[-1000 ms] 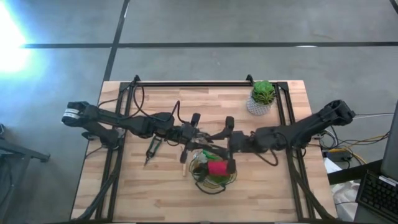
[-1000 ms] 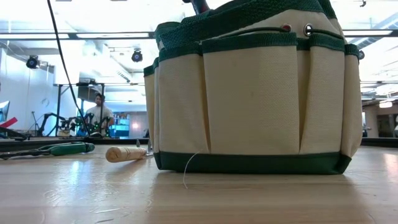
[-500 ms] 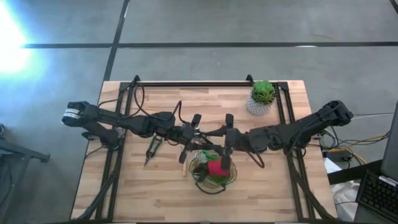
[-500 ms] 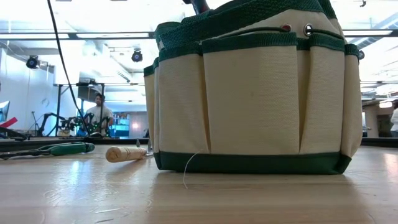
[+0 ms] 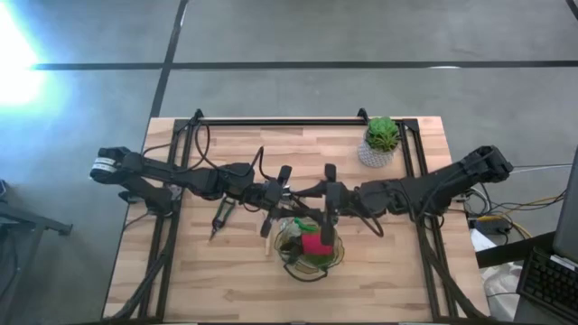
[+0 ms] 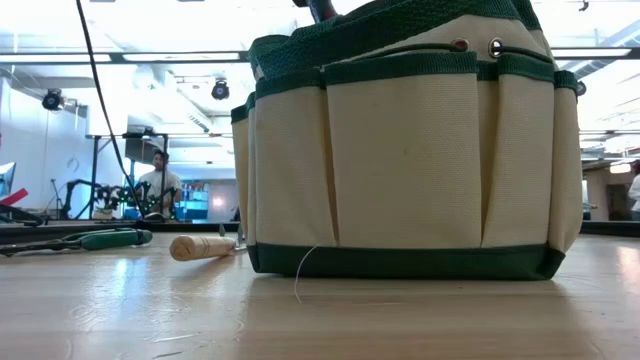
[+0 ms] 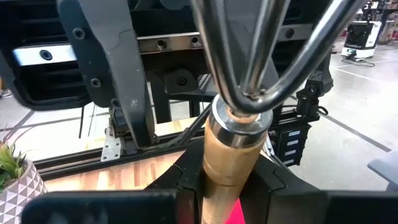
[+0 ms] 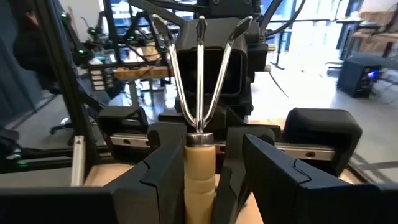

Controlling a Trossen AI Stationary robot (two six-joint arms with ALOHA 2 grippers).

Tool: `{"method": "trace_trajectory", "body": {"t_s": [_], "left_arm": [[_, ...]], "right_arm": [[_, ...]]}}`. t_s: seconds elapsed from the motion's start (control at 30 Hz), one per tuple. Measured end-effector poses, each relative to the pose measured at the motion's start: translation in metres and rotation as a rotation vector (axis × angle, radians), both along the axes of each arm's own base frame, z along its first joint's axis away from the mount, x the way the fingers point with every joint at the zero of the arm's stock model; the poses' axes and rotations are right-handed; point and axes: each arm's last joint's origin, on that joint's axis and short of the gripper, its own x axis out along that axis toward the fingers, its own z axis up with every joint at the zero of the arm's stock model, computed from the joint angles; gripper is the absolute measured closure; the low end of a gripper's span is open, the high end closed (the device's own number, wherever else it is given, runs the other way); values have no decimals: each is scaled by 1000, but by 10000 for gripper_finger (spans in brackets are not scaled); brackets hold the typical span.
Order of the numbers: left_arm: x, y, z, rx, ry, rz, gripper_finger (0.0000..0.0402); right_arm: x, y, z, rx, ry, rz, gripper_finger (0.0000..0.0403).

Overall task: Pick & Place Garden tools in Gardening bag
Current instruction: Put the right brown hand rake into the white gardening bag

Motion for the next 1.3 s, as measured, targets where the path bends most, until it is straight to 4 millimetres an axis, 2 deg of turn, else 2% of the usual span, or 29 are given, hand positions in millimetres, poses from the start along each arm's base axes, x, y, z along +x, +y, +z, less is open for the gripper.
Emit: {"method": "trace_trajectory", "body": {"t_s": [0.2, 0.57, 0.93, 1.3], "left_arm": [[0, 1, -2, 16, 14, 29, 336], [-1, 2, -4, 26, 43, 44, 336], [-4, 2, -1, 26, 47, 50, 336], [-4, 2, -2, 28, 53, 46, 336]], "right_arm": [[11, 0, -1, 13, 53, 20, 241], [32, 7, 19, -26, 231, 9, 262], [22, 3, 18, -29, 256, -53, 281], [23, 3, 19, -29, 232, -67, 285]]}}
